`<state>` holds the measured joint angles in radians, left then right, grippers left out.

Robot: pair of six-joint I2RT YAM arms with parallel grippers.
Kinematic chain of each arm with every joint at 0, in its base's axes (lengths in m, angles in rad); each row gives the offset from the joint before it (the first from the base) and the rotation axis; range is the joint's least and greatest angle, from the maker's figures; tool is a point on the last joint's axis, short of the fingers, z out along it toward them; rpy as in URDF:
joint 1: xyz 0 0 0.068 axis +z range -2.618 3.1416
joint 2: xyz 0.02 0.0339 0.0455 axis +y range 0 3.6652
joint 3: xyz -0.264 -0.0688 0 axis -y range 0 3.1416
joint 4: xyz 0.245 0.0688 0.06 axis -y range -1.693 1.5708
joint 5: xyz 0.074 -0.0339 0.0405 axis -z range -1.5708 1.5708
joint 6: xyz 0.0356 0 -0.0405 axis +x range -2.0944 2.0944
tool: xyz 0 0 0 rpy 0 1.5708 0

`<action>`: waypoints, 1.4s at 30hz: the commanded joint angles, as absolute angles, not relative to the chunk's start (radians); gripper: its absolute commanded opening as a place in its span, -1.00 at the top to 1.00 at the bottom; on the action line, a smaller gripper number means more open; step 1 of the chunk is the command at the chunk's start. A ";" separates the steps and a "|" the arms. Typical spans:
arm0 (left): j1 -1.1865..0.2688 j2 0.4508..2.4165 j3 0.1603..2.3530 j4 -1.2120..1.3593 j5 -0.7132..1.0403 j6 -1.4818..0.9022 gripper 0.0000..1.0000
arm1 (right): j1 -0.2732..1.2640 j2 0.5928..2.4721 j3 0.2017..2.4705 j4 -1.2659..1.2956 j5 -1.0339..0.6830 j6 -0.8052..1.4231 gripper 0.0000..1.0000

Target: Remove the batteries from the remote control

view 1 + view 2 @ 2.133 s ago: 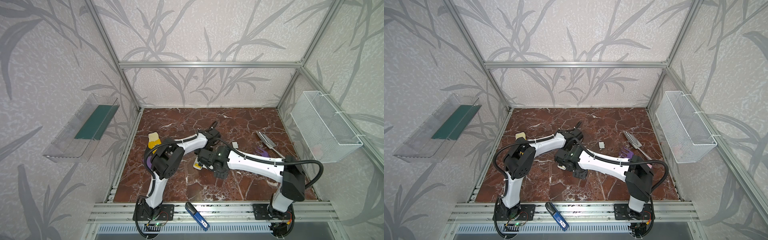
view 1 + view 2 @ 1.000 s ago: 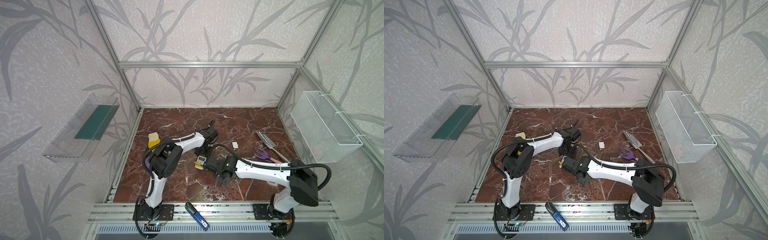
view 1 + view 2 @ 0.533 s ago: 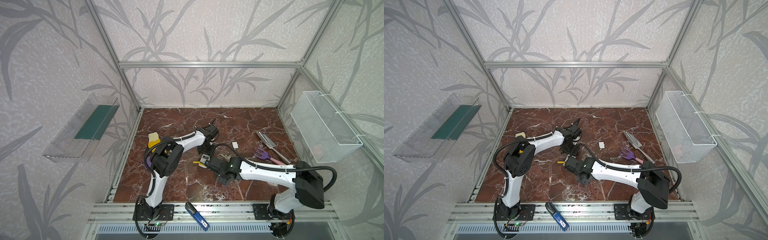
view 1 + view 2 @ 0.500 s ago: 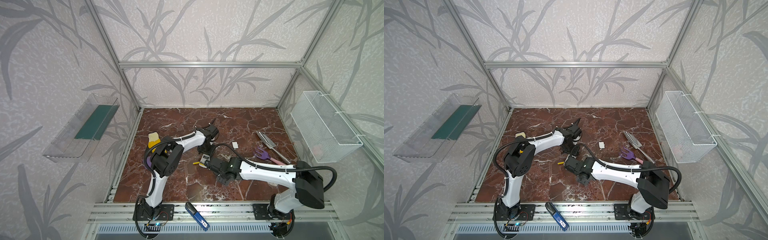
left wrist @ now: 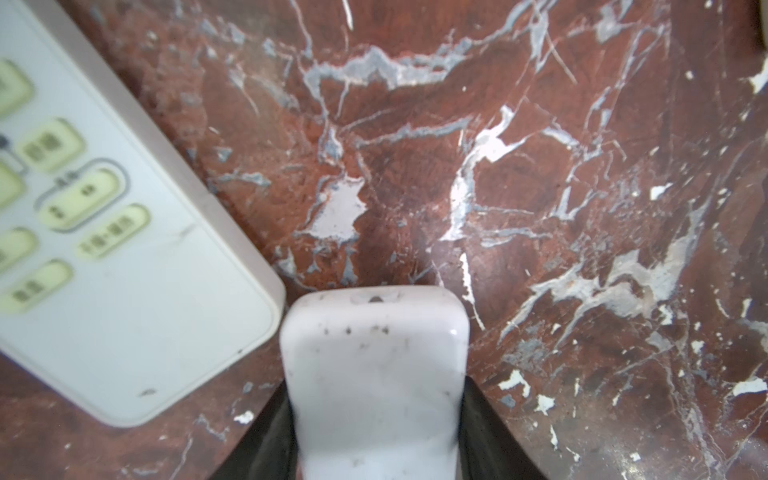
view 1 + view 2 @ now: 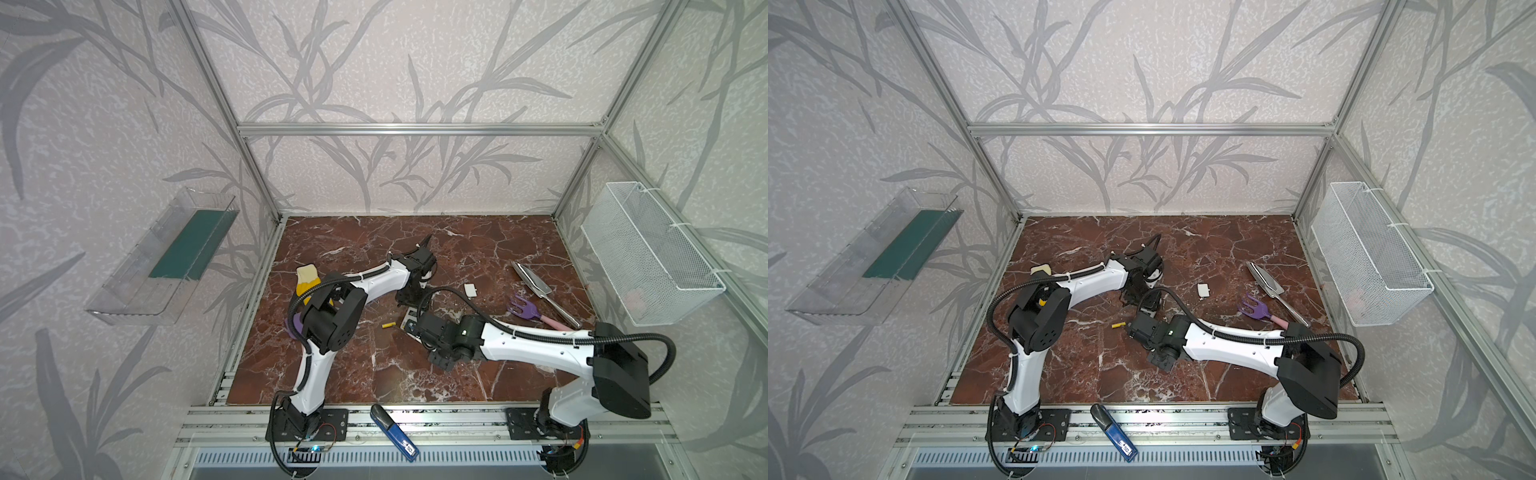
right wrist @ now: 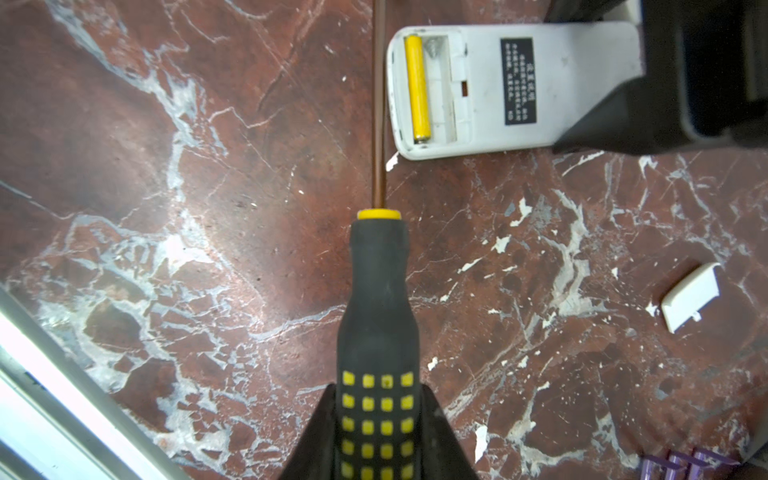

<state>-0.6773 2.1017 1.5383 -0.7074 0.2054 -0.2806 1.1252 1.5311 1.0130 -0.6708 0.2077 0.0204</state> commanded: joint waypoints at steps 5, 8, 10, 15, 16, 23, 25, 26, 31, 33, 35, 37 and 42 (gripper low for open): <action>-0.672 2.175 1.544 -0.706 0.218 -0.291 0.10 | 1.129 1.499 1.009 -0.684 0.191 0.012 1.00; -0.671 2.177 1.542 -0.700 0.209 -0.308 0.10 | 1.129 1.481 1.006 -0.723 0.208 0.032 1.00; -0.671 2.177 1.540 -0.701 0.205 -0.320 0.06 | 1.126 1.466 1.005 -0.754 0.216 0.047 1.00; -0.673 2.180 1.545 -0.710 0.201 -0.349 -0.10 | 1.119 1.419 0.984 -0.804 0.221 0.083 1.00; -0.672 2.180 1.547 -0.713 0.201 -0.352 -0.17 | 1.117 1.412 0.978 -0.802 0.216 0.091 1.00; -0.676 2.181 1.561 -0.737 0.190 -0.362 -0.46 | 1.115 1.430 0.969 -0.757 0.204 0.128 1.00; -0.675 2.177 1.561 -0.737 0.192 -0.362 -0.48 | 1.115 1.446 0.975 -0.742 0.209 0.142 1.00; -0.676 2.173 1.560 -0.736 0.192 -0.364 -0.49 | 1.115 1.455 0.980 -0.737 0.224 0.154 1.00; -0.676 2.141 1.564 -0.735 0.200 -0.360 -0.59 | 1.115 1.498 1.004 -0.728 0.266 0.190 1.00; -0.675 2.124 1.570 -0.737 0.203 -0.352 -0.61 | 1.115 1.512 1.014 -0.732 0.274 0.198 1.00; -0.675 2.108 1.583 -0.745 0.202 -0.344 -0.62 | 1.115 1.520 1.017 -0.726 0.272 0.199 1.00; -0.675 2.099 1.594 -0.749 0.202 -0.339 -0.63 | 1.115 1.525 1.022 -0.717 0.264 0.199 1.00; -0.672 2.112 1.622 -0.766 0.194 -0.340 -0.61 | 1.115 1.545 1.038 -0.694 0.250 0.208 1.00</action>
<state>-0.6743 2.1166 1.5871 -0.7238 0.2073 -0.3515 1.1191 1.5295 0.9981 -0.7208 0.2455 0.1875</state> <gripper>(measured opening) 0.809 0.276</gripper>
